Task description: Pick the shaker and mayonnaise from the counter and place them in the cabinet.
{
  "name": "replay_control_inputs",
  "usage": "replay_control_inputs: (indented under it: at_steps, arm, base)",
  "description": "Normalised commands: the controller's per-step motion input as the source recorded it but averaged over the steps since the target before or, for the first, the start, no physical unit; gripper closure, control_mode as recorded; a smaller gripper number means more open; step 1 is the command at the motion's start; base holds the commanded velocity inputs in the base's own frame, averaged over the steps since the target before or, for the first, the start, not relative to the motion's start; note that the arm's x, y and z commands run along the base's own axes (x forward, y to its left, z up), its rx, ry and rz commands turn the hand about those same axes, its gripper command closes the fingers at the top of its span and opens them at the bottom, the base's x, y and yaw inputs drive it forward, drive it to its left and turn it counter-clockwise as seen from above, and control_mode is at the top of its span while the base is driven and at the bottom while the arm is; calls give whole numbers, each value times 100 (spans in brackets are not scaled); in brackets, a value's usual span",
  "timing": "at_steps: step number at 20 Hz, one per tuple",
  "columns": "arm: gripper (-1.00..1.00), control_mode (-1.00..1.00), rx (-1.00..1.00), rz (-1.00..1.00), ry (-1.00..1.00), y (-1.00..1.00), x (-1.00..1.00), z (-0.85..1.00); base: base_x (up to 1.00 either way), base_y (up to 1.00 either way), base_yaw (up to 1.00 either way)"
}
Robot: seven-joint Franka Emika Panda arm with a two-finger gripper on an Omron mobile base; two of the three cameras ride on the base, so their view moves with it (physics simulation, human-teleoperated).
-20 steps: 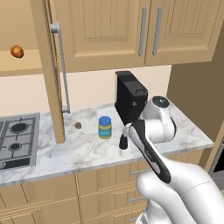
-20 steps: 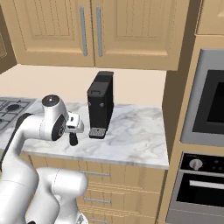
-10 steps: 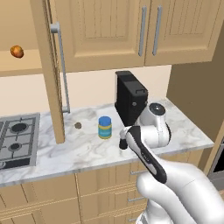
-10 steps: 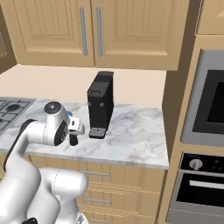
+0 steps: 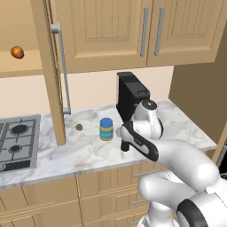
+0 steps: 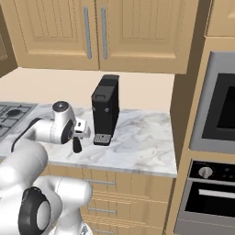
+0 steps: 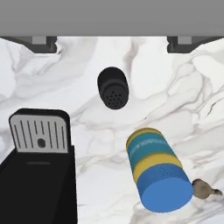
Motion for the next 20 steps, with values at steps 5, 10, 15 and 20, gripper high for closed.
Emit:
replay_control_inputs:
  at_steps: [5,10,15,20]
  arm:
    - [-100,-100,0,0,0,1,3,-2]
    - [-100,-100,-5,0,0,3,0,-24]
    - [-100,-100,-2,0,-1,0,-3,-24]
    - [-100,-100,0,0,-6,0,0,-13]
  base:
    - [0,0,0]
    - [0,0,0]
    - [0,0,0]
    - [0,0,0]
